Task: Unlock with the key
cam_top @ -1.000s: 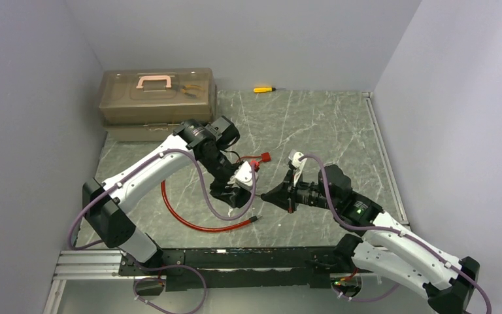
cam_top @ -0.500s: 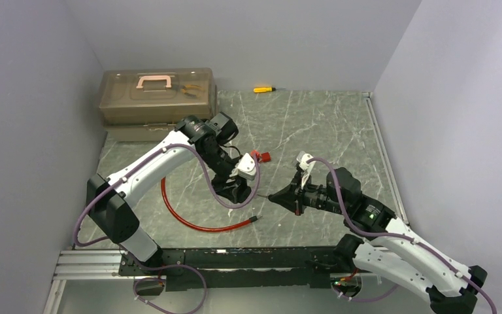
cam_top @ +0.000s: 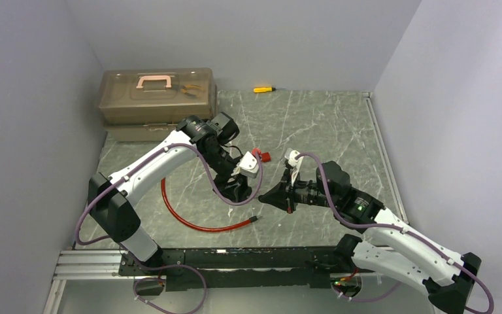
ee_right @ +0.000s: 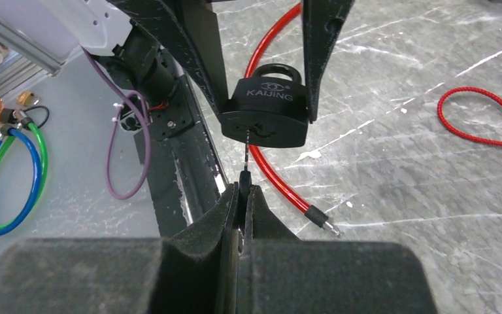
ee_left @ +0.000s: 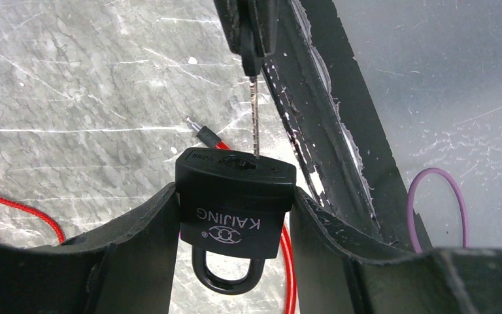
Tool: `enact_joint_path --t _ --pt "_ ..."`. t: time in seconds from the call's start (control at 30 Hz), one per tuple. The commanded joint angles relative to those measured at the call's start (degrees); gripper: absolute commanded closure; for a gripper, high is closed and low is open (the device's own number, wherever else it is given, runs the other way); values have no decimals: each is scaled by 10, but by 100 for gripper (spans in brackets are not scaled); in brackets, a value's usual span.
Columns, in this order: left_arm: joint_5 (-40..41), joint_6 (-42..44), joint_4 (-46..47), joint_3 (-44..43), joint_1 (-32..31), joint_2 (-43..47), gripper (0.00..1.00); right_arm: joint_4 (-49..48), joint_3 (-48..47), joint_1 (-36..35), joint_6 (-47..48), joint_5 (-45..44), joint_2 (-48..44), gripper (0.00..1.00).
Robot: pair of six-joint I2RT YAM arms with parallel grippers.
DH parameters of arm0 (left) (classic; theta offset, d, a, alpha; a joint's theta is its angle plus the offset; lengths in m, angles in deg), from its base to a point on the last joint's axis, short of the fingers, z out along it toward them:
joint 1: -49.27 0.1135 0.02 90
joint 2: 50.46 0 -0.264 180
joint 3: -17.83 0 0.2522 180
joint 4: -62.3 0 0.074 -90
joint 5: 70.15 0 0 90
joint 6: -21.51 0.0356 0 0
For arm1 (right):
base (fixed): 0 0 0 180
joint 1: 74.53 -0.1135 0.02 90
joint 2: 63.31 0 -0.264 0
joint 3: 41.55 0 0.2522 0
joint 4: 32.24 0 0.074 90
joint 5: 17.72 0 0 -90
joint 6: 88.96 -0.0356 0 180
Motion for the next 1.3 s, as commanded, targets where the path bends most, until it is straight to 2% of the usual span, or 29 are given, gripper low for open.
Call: enact_joint_path --t 0.0,1.27 --pt "-49 -10 8 -14 0 5 100 -40 -25 -8 6 17 -2 100" --pt "-51 12 -9 -28 -23 19 100 -19 -5 -13 23 -66 11 100"
